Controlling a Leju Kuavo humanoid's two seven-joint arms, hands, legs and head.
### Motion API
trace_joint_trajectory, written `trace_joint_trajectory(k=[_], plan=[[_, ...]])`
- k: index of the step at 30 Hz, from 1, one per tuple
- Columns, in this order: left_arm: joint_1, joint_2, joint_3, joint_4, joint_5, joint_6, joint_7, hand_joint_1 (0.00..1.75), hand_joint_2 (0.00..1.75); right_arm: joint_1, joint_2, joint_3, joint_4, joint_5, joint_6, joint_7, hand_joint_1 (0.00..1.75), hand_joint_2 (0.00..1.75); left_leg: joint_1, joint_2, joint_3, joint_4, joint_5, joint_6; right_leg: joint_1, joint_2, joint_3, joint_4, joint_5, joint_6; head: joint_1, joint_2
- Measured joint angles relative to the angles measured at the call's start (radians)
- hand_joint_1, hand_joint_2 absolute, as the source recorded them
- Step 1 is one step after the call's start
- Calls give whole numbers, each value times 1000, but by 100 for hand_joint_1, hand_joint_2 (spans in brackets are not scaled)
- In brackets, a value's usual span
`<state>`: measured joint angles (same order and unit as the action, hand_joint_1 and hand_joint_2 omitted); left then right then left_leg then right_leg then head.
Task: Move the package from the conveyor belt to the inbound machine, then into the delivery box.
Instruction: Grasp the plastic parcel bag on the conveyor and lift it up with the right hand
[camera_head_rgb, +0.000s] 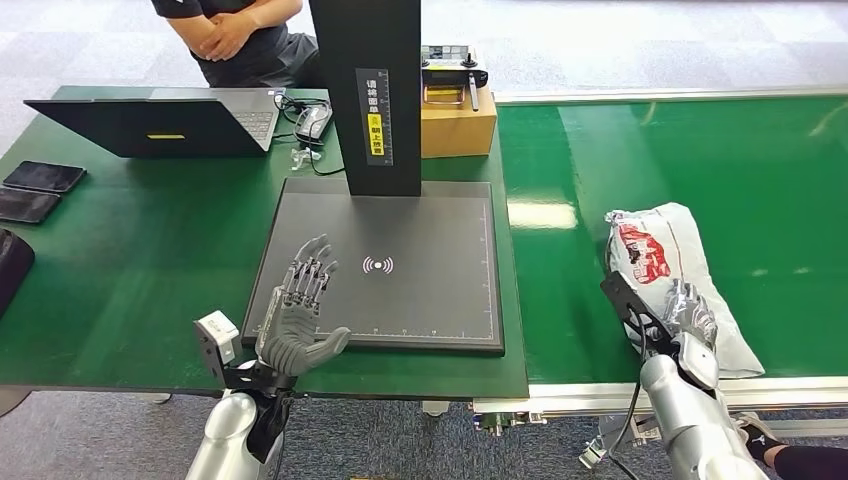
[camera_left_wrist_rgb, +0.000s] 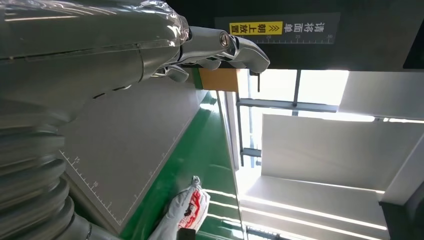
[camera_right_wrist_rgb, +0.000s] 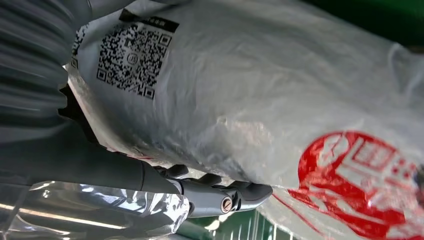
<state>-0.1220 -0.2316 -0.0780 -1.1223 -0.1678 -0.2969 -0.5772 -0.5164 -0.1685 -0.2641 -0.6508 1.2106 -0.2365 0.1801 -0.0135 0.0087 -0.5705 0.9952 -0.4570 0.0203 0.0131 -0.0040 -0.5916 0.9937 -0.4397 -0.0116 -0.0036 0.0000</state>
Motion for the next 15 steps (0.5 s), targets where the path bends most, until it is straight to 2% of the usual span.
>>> trace_joint_trajectory(k=[7,8,12,14,15], plan=[[4,0,2,0,1,-4,-3,0,175,-2,14,-17,63,-14,1,-4,0,175,0,0,2,0,0,0,0,0,3,0,-1,1,0,0],[6,0,3,0,2,-5,-3,0,175,-2,16,-23,67,-17,-1,-5,8,175,0,0,3,0,0,0,0,0,3,0,-1,1,0,0],[13,0,7,0,9,-10,-1,0,175,-2,24,-39,74,-26,1,-12,160,175,0,-1,6,0,0,0,0,-1,6,0,-1,1,0,0],[13,0,8,0,10,-13,0,0,175,-2,28,-45,76,-34,7,-21,175,175,0,-1,7,0,0,1,0,-1,8,-1,-1,2,0,0],[13,0,8,0,11,-14,1,0,175,-2,30,-47,76,-38,10,-27,175,175,0,-1,8,0,0,1,0,-1,9,-1,-1,2,0,0]])
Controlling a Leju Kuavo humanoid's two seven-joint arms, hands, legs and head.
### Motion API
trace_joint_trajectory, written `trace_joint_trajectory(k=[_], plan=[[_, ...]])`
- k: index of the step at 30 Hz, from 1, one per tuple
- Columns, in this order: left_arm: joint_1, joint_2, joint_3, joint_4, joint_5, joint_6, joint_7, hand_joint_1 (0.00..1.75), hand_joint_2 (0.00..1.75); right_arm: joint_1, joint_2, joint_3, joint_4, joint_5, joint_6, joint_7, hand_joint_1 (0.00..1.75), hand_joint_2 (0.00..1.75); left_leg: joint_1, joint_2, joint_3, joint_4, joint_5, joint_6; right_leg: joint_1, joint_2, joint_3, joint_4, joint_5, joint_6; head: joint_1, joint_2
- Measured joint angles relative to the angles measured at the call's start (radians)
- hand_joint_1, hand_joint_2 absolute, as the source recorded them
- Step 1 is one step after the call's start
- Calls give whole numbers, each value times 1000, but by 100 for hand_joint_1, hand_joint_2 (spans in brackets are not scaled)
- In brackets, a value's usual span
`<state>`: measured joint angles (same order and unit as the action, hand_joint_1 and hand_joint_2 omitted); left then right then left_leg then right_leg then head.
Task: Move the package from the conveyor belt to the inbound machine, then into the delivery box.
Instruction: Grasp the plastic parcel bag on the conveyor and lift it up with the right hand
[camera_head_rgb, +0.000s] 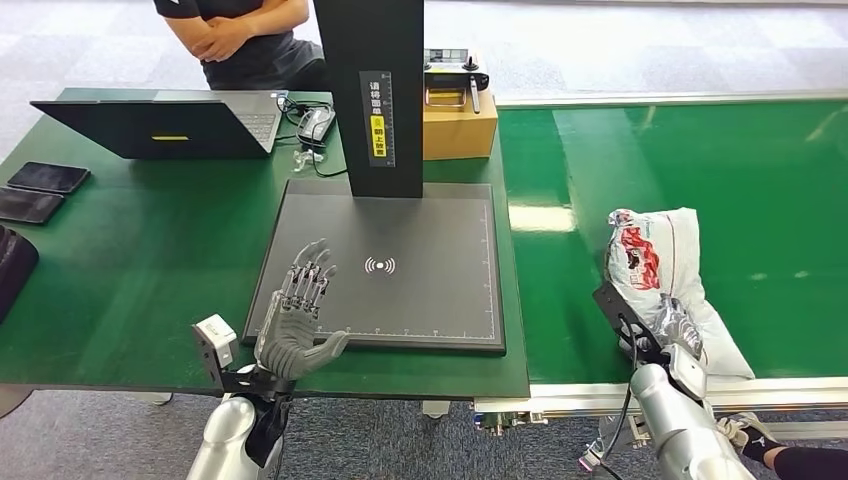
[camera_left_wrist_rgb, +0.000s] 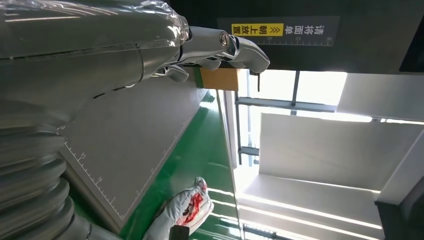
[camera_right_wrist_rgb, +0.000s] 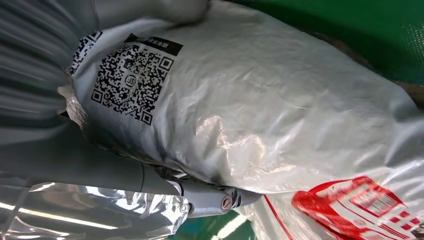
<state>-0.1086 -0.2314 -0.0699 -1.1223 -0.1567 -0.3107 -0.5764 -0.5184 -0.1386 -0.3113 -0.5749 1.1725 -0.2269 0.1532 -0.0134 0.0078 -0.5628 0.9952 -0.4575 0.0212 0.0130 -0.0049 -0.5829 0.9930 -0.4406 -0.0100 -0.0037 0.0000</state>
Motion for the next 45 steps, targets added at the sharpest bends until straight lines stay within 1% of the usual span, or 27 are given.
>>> trace_joint_trajectory(k=[7,30,38,40,42,44,45], plan=[[0,0,0,0,7,-5,0,0,175,-1,6,-20,-1,-21,13,-26,175,175,0,0,3,0,0,1,0,0,4,-1,0,0,0,0],[0,0,0,0,8,-8,0,0,175,-5,16,-27,-2,-26,24,-29,175,175,0,0,4,0,-1,1,0,0,6,-2,0,2,0,0],[-7,0,0,3,9,-15,1,0,175,6,21,-28,-14,-56,34,-50,175,175,0,0,5,0,-1,3,0,0,7,-3,0,3,0,0],[-9,0,0,5,13,-15,-2,0,175,15,21,-28,-23,-70,24,-74,175,175,0,0,6,0,-1,4,0,0,8,-3,0,3,0,0],[-8,0,1,6,20,-13,-6,0,175,34,23,-28,-46,-103,-19,-140,175,175,0,0,5,0,-1,4,0,0,8,-4,1,3,0,0],[-7,0,2,5,30,-11,-10,0,175,76,31,-29,-99,-159,-106,-263,175,175,0,-1,4,0,-1,4,0,-1,7,-3,1,4,0,0],[-6,0,3,5,35,-12,-11,0,175,108,42,-28,-153,-193,-177,-343,175,175,-1,-1,3,0,-1,4,-1,-1,6,-3,1,4,0,0]])
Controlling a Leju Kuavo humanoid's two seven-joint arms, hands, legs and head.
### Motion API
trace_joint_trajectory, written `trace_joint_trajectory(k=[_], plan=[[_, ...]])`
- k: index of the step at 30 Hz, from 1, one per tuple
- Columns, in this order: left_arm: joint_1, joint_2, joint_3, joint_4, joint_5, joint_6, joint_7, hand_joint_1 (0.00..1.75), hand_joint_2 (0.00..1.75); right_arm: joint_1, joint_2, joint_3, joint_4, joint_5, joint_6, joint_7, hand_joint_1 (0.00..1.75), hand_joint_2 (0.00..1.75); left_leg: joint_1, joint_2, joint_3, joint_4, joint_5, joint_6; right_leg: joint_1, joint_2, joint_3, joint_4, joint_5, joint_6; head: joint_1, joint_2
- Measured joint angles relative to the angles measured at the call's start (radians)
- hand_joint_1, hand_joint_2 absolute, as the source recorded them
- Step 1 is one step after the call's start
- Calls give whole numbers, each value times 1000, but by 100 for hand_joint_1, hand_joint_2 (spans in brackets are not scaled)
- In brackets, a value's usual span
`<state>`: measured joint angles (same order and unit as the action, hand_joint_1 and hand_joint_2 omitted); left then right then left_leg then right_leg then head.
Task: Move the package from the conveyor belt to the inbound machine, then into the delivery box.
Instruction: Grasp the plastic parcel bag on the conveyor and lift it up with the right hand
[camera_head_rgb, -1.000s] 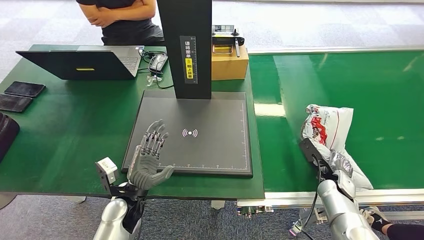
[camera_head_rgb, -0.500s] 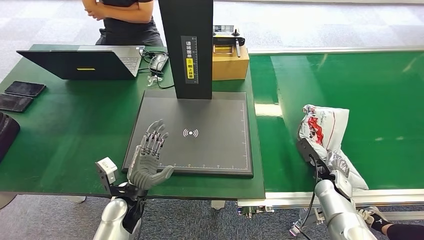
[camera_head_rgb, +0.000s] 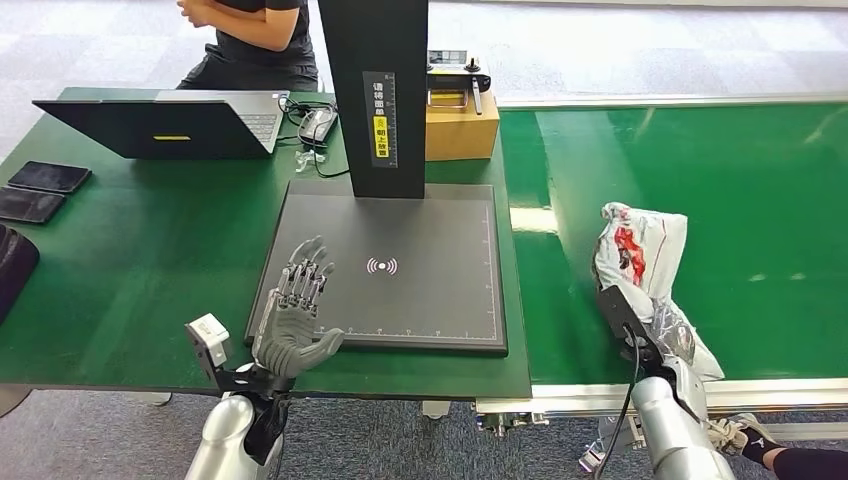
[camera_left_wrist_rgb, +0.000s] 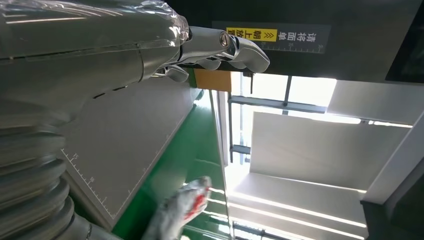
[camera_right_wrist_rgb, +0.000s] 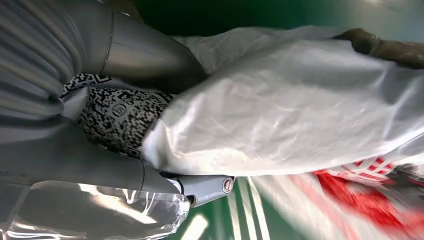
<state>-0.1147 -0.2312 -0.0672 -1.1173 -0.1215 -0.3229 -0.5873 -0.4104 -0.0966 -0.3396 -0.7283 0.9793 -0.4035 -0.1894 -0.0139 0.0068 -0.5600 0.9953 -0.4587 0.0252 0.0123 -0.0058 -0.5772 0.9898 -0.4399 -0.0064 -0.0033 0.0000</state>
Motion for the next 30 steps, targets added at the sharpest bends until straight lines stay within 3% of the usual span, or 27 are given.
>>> trace_joint_trajectory(k=[2,4,10,23,26,30], plan=[[-1,0,0,-2,10,-2,2,0,175,68,32,4,-154,-55,-146,-128,175,175,0,0,-2,0,0,0,0,0,-2,0,0,0,0,0],[-3,0,0,-3,17,-3,4,0,175,113,57,13,-298,-82,-211,-161,175,175,0,0,-2,0,0,0,0,0,-3,0,-1,0,0,0],[-5,1,-1,-3,27,6,2,0,175,188,84,43,-519,-149,-254,-195,175,175,0,0,-3,-1,0,0,0,0,-4,1,-2,0,0,0],[-16,6,-4,-3,38,11,-5,0,175,215,96,83,-682,-174,-272,-233,175,175,0,0,-3,-1,0,0,0,0,-4,1,-2,0,0,0],[-19,7,-5,-3,42,9,-3,0,175,211,92,113,-694,-67,-212,-201,175,175,0,0,-3,-1,0,0,0,0,-4,1,-2,0,0,0],[-19,9,-11,-3,39,-3,-7,0,175,183,63,204,-675,262,-98,-119,175,175,0,1,-3,-1,0,0,0,1,-5,1,-1,0,0,0]])
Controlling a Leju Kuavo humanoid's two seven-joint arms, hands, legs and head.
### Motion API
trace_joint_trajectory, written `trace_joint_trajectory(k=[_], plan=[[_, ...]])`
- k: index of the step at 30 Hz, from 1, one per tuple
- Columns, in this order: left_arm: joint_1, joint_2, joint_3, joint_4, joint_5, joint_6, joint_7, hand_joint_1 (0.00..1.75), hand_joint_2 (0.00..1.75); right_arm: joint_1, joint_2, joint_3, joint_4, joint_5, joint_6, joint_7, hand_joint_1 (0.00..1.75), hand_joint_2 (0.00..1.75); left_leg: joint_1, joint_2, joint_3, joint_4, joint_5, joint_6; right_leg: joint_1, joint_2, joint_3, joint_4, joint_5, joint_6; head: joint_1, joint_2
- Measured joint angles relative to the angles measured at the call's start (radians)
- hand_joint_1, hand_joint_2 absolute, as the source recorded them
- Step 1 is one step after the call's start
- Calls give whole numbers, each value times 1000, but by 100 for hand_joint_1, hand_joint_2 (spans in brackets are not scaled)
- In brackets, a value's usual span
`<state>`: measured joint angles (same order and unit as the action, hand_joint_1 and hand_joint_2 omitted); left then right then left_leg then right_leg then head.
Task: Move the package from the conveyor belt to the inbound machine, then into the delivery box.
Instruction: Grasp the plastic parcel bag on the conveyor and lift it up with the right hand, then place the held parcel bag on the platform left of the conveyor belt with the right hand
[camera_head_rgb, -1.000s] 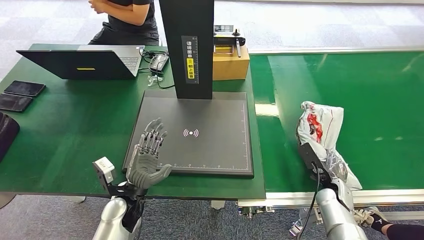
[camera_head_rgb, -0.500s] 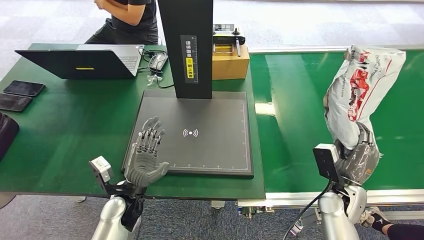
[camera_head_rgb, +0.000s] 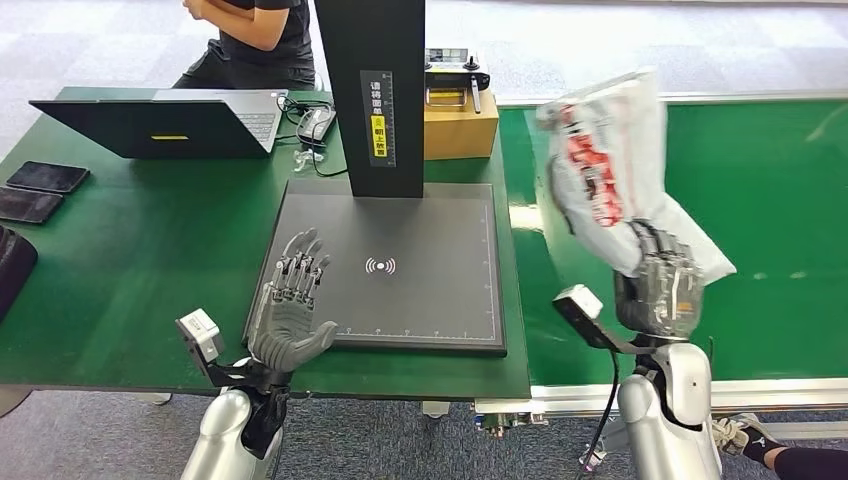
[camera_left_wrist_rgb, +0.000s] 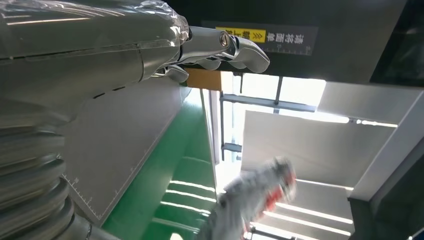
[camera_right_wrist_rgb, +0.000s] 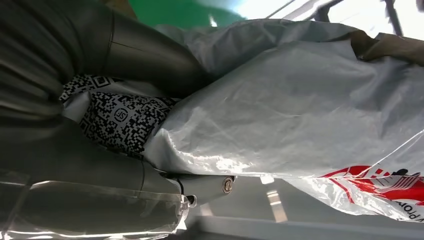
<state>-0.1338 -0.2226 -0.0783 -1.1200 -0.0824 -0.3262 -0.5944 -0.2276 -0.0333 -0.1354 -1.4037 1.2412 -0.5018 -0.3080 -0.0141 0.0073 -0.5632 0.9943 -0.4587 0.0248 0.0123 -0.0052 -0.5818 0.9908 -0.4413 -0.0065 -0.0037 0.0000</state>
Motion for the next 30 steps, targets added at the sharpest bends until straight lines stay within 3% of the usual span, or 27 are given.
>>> trace_joint_trajectory(k=[4,10,18,30], plan=[[-5,2,-17,2,-5,-6,-12,0,175,-100,-48,144,122,117,97,2,175,175,0,0,0,0,1,0,0,0,0,1,1,0,0,0],[-13,8,-29,10,-3,-3,-24,0,175,-258,-92,362,333,145,117,-16,175,175,0,0,0,0,1,0,0,0,0,1,1,0,0,0],[-14,17,-39,16,-1,-1,-25,0,175,-315,-116,469,425,139,127,-18,175,175,0,0,-2,0,1,0,0,0,-2,1,0,0,0,0],[-56,22,-52,61,18,-4,-55,0,175,-515,-119,813,513,26,178,-204,175,175,0,1,-1,0,2,-1,0,1,-3,2,1,-1,0,0]])
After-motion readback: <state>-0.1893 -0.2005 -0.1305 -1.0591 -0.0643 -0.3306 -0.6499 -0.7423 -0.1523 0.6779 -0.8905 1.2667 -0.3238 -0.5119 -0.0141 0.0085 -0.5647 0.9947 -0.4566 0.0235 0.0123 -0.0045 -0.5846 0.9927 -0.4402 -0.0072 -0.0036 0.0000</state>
